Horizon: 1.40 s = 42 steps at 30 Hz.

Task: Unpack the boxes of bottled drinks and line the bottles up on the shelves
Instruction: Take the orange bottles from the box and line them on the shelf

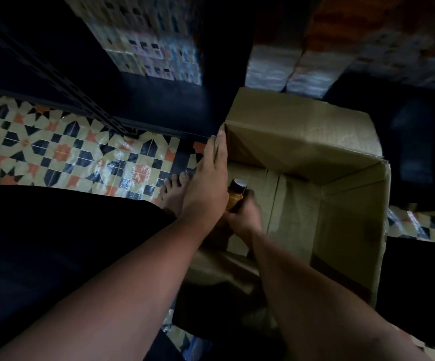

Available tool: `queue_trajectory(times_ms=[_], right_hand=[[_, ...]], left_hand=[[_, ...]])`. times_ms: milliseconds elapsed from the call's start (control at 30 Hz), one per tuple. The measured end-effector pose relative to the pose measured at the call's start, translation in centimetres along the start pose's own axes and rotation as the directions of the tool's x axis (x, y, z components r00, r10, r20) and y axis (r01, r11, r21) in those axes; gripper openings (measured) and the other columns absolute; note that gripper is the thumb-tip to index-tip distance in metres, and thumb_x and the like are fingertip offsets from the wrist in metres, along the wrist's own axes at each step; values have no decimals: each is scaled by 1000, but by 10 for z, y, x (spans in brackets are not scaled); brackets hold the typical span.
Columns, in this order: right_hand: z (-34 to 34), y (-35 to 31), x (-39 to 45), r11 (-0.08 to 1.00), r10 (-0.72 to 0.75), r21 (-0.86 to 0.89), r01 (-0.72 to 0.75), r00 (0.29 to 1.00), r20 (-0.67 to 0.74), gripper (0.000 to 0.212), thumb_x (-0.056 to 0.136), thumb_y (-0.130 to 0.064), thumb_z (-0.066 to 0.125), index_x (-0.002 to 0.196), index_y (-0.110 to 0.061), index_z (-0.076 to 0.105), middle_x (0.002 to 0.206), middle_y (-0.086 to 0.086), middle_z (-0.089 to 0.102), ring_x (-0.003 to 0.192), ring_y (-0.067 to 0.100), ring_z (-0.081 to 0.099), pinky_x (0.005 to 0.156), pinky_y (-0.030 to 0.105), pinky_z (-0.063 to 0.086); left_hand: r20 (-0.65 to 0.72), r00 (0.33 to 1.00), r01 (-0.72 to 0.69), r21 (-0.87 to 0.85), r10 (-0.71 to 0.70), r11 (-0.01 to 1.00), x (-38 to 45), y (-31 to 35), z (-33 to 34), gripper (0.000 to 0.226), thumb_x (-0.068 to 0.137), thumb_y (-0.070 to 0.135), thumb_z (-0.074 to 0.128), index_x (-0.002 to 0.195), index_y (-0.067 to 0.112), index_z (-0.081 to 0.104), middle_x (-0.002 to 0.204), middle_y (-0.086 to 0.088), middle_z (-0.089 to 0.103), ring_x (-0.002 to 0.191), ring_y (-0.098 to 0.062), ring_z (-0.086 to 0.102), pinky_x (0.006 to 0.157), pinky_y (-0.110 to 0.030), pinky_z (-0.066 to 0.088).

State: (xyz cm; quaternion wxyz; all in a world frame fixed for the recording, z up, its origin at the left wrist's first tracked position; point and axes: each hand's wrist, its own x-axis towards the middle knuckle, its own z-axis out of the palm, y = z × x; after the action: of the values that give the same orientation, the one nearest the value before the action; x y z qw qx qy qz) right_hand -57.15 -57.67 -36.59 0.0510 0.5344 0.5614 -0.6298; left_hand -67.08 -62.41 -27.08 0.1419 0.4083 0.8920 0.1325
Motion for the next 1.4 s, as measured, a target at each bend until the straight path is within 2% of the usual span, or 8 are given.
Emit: queue_trajectory(times_ms=[167,400,567,700,900,1100,1267,1400], right_hand=[[8,0,6,999,-16,-42,17,999,35,44,93,-19,69,132,-20,48,118,-2,63,103,13,64,83,28,56],[-42,-14,-24,981,-172,-104,165,983,-65,61,95,-29,67,144,-29,32,131,-1,52,117,21,58,87,41,59],[-78,-56,-55,920,-365,-198,339,924,-112,76,86,-40,70,147,-37,25,136,-4,50,119,17,54,97,45,53],[-95,-102,-87,832,-541,-244,499,827,-155,68,86,-33,75,141,-32,35,125,-10,52,109,5,53,97,34,46],[-95,-194,-147,637,-769,-220,739,587,-255,61,77,-40,78,124,-52,41,112,-14,61,99,2,61,83,27,53],[-71,-297,-203,338,-926,-239,910,276,-258,66,81,-36,80,134,-42,42,115,-17,61,105,-1,61,83,10,49],[-29,-374,-210,222,-969,-214,951,190,-160,70,85,-41,76,143,-35,38,130,-14,55,120,1,55,100,24,50],[-9,-406,-198,251,-964,-163,954,231,-133,77,89,-36,73,151,-40,27,136,-17,50,123,-3,50,100,18,44]], left_hand=[[1,1000,22,-11,-22,1000,2,1,-2,108,91,-3,58,160,24,-21,172,-1,-7,142,-21,45,94,-18,35],[26,999,-27,-109,30,994,0,-3,-4,116,86,-4,63,160,28,-20,170,-1,-4,139,-27,47,101,-34,53],[282,959,58,-194,-1,979,12,4,-28,112,90,-1,60,159,29,-24,169,-5,-3,152,-32,21,123,-51,26],[402,915,-75,68,42,995,44,11,-88,47,95,11,54,142,11,47,138,-14,51,117,-31,58,97,-46,53],[108,943,-327,130,315,936,63,23,-249,12,101,30,59,101,25,70,95,3,69,84,-13,65,78,-32,54],[-544,705,-556,-27,454,831,55,-12,-339,19,96,37,60,107,24,70,93,13,68,87,-5,63,75,-27,51],[-327,841,-437,57,430,898,93,-62,-359,79,88,83,35,142,30,55,142,8,58,131,-10,50,110,-38,43],[-276,841,-491,-31,465,870,106,-77,-361,70,88,74,57,147,37,52,150,19,51,136,4,45,115,-34,42]])
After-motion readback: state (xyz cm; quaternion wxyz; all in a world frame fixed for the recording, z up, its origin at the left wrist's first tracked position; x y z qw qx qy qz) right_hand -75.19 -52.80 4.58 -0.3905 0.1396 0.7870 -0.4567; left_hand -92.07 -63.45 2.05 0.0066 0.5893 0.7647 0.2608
